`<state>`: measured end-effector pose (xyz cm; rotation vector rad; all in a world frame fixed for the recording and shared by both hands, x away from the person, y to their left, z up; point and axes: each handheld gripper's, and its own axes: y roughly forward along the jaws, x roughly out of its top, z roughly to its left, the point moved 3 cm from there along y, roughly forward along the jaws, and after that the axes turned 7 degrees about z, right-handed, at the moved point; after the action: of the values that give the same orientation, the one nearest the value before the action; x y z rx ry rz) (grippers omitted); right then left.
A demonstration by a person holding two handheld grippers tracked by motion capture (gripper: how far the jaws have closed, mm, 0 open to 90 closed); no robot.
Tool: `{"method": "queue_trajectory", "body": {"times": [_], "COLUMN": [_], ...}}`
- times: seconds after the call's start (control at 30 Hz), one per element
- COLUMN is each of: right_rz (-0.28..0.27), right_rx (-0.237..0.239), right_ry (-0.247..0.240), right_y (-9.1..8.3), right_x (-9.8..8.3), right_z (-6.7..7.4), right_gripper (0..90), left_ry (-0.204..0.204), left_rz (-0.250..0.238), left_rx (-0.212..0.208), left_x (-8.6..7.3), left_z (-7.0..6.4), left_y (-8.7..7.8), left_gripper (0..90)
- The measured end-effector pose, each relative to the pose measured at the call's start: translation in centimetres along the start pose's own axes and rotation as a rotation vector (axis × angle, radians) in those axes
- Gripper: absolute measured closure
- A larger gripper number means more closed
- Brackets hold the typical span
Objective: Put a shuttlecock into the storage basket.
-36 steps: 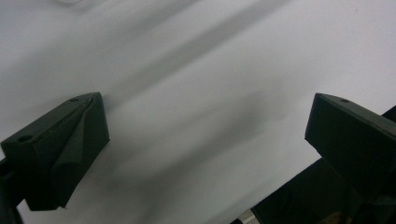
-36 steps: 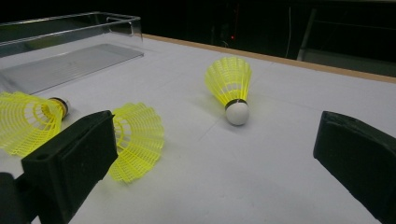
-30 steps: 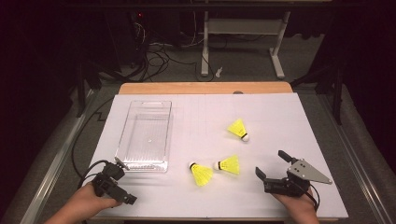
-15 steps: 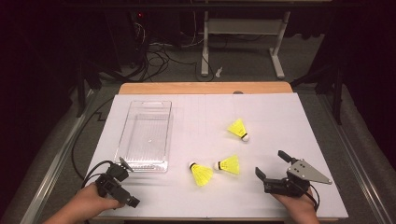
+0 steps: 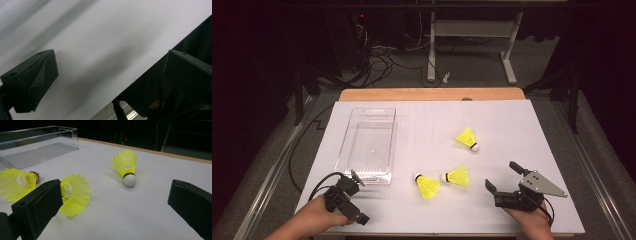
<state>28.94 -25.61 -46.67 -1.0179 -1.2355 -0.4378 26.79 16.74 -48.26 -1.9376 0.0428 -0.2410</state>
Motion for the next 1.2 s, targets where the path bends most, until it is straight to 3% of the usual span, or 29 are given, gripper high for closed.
{"method": "queue_trajectory", "body": {"times": [0.47, 1.2], "right_rz": [0.001, -0.001], "right_rx": [0.011, 0.007], "right_ry": [0.001, -0.008], "right_y": [0.0, 0.0], "right_x": [0.0, 0.0], "right_z": [0.1, 0.1], "right_gripper": [0.2, 0.2], "left_ry": [0.066, 0.153], "left_rz": [0.047, 0.093], "left_rx": [-0.036, -0.05], "left_x": [0.3, 0.6], "left_z": [-3.8, -8.5], "left_y": [1.3, 2.8], "left_gripper": [0.7, 0.7]}}
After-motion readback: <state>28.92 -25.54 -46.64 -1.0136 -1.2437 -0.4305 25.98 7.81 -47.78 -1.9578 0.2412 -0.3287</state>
